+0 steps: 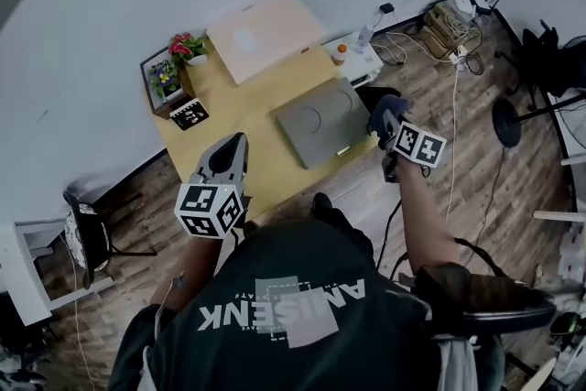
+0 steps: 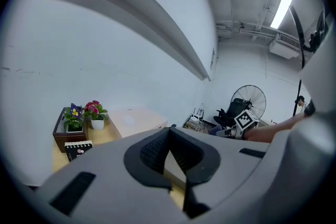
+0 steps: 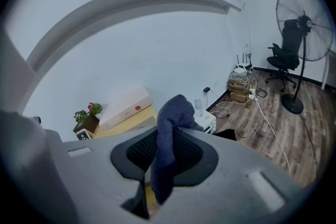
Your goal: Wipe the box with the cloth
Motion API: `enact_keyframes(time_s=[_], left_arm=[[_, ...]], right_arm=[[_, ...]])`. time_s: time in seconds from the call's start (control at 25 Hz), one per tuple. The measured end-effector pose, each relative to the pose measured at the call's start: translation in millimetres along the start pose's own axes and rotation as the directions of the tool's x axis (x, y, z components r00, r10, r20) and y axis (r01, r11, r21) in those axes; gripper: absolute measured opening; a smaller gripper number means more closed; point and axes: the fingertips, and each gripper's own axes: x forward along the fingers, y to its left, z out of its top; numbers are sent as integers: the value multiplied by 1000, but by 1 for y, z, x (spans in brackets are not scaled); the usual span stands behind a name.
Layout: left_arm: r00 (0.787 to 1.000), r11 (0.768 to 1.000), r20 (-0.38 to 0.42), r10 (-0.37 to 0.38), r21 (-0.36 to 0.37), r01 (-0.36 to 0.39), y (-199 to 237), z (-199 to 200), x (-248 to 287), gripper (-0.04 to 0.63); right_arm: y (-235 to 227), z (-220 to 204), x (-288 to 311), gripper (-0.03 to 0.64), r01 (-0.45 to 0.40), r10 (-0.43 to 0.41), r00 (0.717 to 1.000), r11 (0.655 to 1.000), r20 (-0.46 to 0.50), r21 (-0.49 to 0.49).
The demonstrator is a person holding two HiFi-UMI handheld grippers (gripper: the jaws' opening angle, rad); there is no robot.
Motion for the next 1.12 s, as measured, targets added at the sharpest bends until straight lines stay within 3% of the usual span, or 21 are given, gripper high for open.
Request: enact_keyframes(time_s=[0.28, 0.44, 0.76, 1.12], left_arm=[[998, 998, 9, 54, 25, -54, -19, 0, 6, 0], [999, 998, -1, 47, 48, -47, -23, -2, 0, 0], [998, 997, -28, 48, 56, -47, -2, -10, -21, 1], [999, 999, -14, 45, 27, -44, 17, -18, -50, 0]], right_arm=[[-19, -21, 29, 71, -37, 26, 994, 994, -110, -99], [-10, -37, 46, 71, -73, 32, 983, 972, -183, -222], [11, -63, 46, 71, -42, -45, 974, 927, -222, -372], [33, -86, 41, 71, -40, -64, 962, 929, -266, -367]])
